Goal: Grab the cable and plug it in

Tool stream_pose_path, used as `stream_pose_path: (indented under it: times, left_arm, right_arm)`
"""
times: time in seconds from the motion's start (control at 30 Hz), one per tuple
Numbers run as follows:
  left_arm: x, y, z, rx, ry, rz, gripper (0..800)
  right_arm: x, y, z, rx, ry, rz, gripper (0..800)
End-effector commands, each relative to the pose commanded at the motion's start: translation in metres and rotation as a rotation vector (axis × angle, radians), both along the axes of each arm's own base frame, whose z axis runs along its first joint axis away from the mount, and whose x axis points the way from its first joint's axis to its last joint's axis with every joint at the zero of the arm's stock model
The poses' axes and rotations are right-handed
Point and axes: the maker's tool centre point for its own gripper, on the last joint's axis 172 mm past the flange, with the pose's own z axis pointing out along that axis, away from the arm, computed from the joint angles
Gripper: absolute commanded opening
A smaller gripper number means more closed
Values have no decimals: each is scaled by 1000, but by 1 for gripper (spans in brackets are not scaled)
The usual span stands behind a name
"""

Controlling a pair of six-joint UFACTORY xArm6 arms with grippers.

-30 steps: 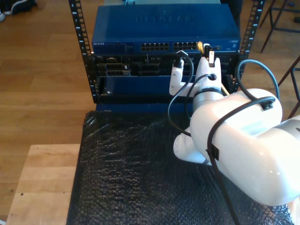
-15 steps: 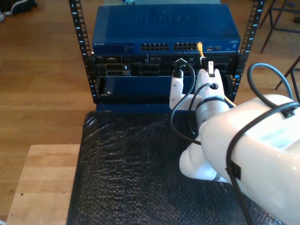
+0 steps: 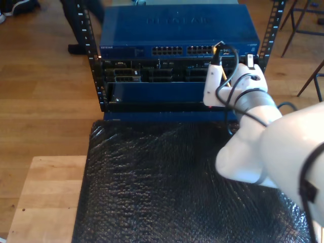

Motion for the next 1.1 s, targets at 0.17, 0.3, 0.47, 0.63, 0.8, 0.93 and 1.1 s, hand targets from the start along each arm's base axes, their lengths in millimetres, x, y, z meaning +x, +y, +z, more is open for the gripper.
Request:
stream_pose_path:
  times: [0.17,0.3,0.47,0.63,0.8,0.93,1.1]
  left_arm:
    - [0,0,0,0,0,0,800]
    - [0,0,0,0,0,0,800]
    - [0,0,0,0,0,0,800]
    - [0,0,0,0,0,0,800]
    - [0,0,0,0,0,0,800]
    - [0,0,0,0,0,0,800]
    - [0,0,0,0,0,0,800]
  right_arm:
    - [0,-32,4,4,81,-5,502]
    - [-2,-61,-4,4,189,-8,556]
    - [-11,-102,-29,-56,355,7,651]
    - [-19,-152,-43,-138,474,-3,697]
    - [-24,-211,-43,-207,525,-48,735]
    - [-35,-249,-48,-277,587,-57,794]
    - [-47,-291,-46,-283,622,-107,797]
